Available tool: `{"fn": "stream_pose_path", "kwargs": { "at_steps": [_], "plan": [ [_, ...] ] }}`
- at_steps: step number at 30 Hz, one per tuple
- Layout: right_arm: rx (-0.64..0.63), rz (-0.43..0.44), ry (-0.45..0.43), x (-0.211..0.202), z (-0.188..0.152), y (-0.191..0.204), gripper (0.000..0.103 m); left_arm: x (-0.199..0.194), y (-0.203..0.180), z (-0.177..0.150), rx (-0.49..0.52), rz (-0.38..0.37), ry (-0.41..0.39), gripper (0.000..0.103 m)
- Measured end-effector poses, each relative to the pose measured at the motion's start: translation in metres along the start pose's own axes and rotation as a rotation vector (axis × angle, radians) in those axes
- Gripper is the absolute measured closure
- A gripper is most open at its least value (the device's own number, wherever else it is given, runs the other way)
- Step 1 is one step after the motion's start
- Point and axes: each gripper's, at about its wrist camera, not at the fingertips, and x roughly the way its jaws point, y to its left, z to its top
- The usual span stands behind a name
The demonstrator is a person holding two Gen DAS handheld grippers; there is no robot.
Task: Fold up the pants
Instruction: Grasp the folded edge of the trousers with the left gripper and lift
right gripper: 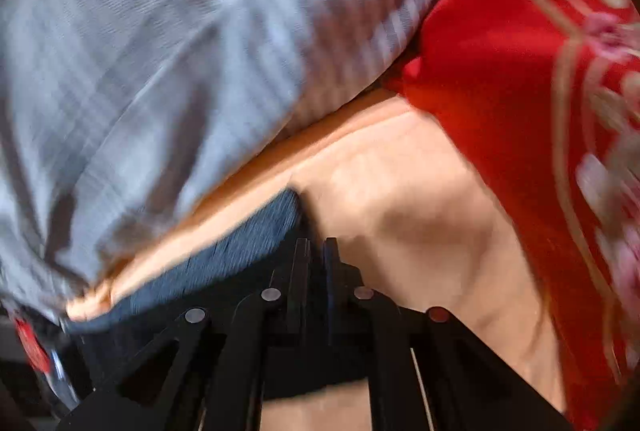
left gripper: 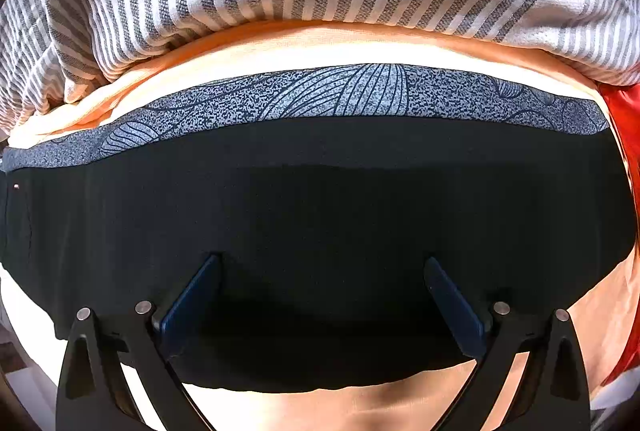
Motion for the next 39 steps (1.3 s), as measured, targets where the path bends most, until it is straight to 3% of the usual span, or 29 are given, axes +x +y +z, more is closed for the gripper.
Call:
{"fn": "stream_pose_path", "kwargs": {
  "at_steps": [5, 12, 16, 19, 22, 24, 33, 36, 38, 39],
  "plan": [
    [-0.033, -0.032, 0.126, 0.030, -0.049, 0.005, 0.096, -0.002, 0.001, 0.004, 0.004, 0.000, 0.005, 0.001],
    [0.102, 0.038, 0.114, 0.014, -0.052, -0.013, 0.096, -0.029, 0.011, 0.016, 0.009, 0.009, -0.035, 0.001],
    [0.118, 0.051, 0.129, -0.004, -0.063, -0.024, 0.095, -0.038, 0.035, 0.049, -0.028, 0.058, -0.103, 0.001],
    [0.097, 0.050, 0.136, -0.012, -0.076, -0.022, 0.091, -0.023, 0.058, 0.071, -0.095, 0.066, -0.098, 0.001],
    [0.088, 0.051, 0.143, -0.013, -0.079, -0.021, 0.091, 0.008, 0.079, 0.073, -0.114, 0.149, -0.057, 0.001],
    [0.089, 0.055, 0.150, -0.011, -0.084, -0.019, 0.091, 0.015, 0.094, 0.073, -0.162, 0.099, -0.076, 0.000],
    [0.101, 0.063, 0.161, -0.011, -0.091, -0.017, 0.091, 0.013, 0.142, 0.100, -0.269, 0.221, -0.073, 0.000],
    [0.101, 0.086, 0.159, -0.011, -0.091, -0.014, 0.091, 0.003, 0.161, 0.097, -0.296, 0.210, -0.052, 0.000],
    [0.121, 0.106, 0.163, -0.010, -0.092, -0.017, 0.087, -0.007, 0.164, 0.092, -0.267, 0.213, -0.059, 0.000],
    [0.134, 0.114, 0.163, -0.010, -0.093, -0.018, 0.079, -0.013, 0.161, 0.089, -0.247, 0.211, -0.065, 0.000]
  ]
}}
